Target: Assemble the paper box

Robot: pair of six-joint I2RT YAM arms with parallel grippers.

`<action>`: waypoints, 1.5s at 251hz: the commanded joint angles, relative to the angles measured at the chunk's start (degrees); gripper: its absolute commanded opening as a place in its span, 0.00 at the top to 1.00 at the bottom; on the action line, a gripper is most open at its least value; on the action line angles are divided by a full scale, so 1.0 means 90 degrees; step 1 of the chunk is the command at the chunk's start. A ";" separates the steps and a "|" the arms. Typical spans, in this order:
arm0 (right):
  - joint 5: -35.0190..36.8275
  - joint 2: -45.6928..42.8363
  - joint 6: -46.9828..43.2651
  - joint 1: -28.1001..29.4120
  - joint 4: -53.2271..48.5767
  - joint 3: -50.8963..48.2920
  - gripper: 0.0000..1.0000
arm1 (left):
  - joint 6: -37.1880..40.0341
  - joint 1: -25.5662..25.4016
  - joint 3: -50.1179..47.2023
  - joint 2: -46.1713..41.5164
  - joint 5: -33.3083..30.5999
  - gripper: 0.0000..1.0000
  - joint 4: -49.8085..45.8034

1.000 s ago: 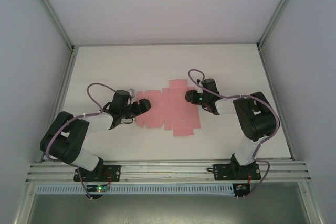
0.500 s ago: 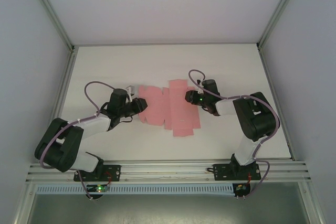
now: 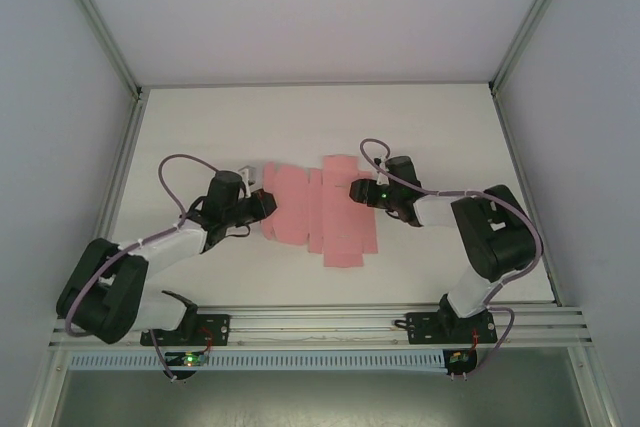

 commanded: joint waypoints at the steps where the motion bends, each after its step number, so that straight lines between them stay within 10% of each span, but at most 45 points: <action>1: 0.0239 -0.0439 -0.0399 -0.0010 -0.1175 0.0227 0.45 | 0.0347 0.0020 -0.0134 -0.0348 -0.0456 1.00 -0.0203; 108: 0.0006 -0.0655 -0.0698 0.0078 -0.0743 0.0000 0.36 | 0.0633 0.0001 -0.0897 -0.1664 0.0378 1.00 0.0912; 249: -0.3639 -0.0996 0.0552 -0.0196 0.2803 -0.1183 0.45 | -0.0192 0.0000 -0.1710 -0.3960 -0.0659 1.00 0.1206; 346: -0.4261 -0.1113 -0.0015 -0.0344 0.3693 -0.1014 0.46 | -0.0245 0.0001 -0.1768 -0.5180 -0.0501 1.00 0.0676; 376: -0.4355 -0.1118 -0.0216 -0.0331 0.3579 -0.0755 0.64 | -0.0208 0.0005 -0.1647 -0.5110 -0.0534 1.00 0.0493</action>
